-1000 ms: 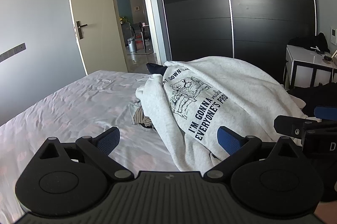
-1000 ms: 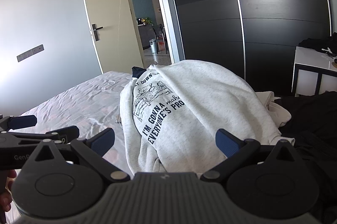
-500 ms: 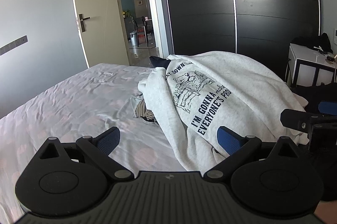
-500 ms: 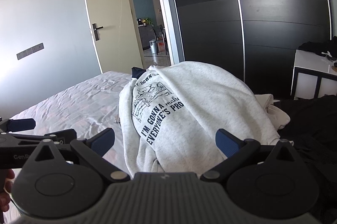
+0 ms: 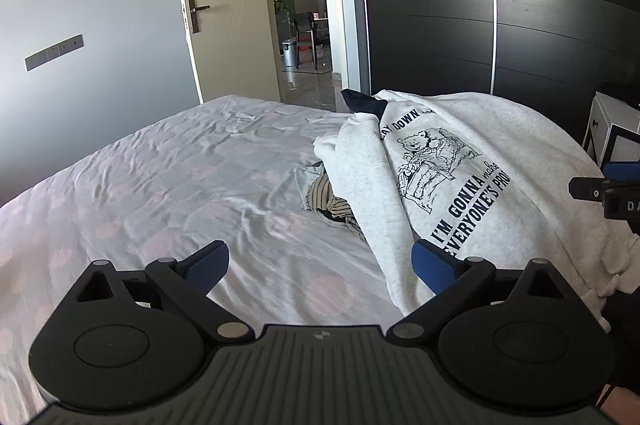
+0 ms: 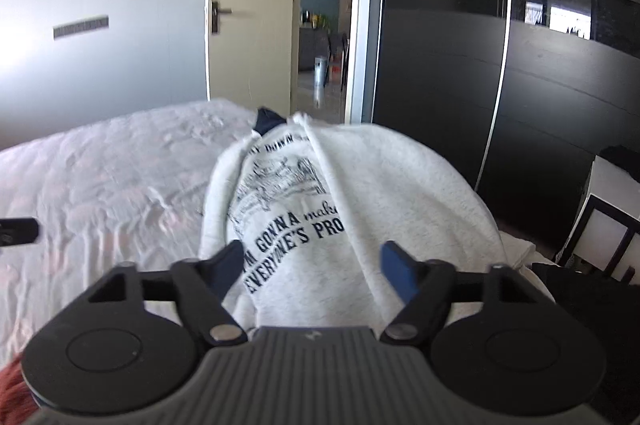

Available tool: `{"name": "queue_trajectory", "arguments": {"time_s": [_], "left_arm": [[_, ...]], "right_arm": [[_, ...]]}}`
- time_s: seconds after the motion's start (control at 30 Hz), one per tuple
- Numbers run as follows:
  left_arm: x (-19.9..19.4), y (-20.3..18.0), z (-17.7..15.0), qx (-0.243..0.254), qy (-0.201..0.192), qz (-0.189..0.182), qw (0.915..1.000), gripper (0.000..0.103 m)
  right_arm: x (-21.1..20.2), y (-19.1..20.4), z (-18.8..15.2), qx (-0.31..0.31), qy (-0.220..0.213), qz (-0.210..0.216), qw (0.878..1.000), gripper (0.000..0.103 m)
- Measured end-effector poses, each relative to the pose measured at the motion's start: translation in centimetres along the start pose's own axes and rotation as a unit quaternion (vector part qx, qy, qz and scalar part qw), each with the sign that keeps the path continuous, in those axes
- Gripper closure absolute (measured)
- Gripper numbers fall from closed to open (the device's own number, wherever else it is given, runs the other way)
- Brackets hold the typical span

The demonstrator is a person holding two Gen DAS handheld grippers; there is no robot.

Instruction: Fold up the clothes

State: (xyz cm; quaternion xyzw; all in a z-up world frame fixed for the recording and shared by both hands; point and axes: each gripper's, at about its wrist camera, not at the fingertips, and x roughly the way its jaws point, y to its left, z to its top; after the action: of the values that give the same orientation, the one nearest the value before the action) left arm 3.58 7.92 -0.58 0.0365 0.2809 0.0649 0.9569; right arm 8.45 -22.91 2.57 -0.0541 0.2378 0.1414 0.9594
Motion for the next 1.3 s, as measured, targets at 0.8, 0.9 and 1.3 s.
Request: {"name": "queue_trajectory", "arguments": {"time_s": [0.8, 0.9, 1.3], "left_arm": [[26.3, -3.0, 2.5, -0.059, 0.132, -0.117, 0.9826, 0.048], [26.7, -2.7, 2.4, -0.053, 0.129, -0.114, 0.9837, 0.079], [22.3, -0.8, 4.4, -0.115, 0.076, -0.053, 0.989, 0.098]], "right_arm": [[21.0, -2.4, 5.1, -0.041, 0.074, 0.006, 0.996, 0.036], [22.4, -2.1, 5.4, -0.072, 0.062, -0.018, 0.995, 0.053], [18.4, -3.6, 8.3, -0.104, -0.072, -0.066, 0.99, 0.1]]}}
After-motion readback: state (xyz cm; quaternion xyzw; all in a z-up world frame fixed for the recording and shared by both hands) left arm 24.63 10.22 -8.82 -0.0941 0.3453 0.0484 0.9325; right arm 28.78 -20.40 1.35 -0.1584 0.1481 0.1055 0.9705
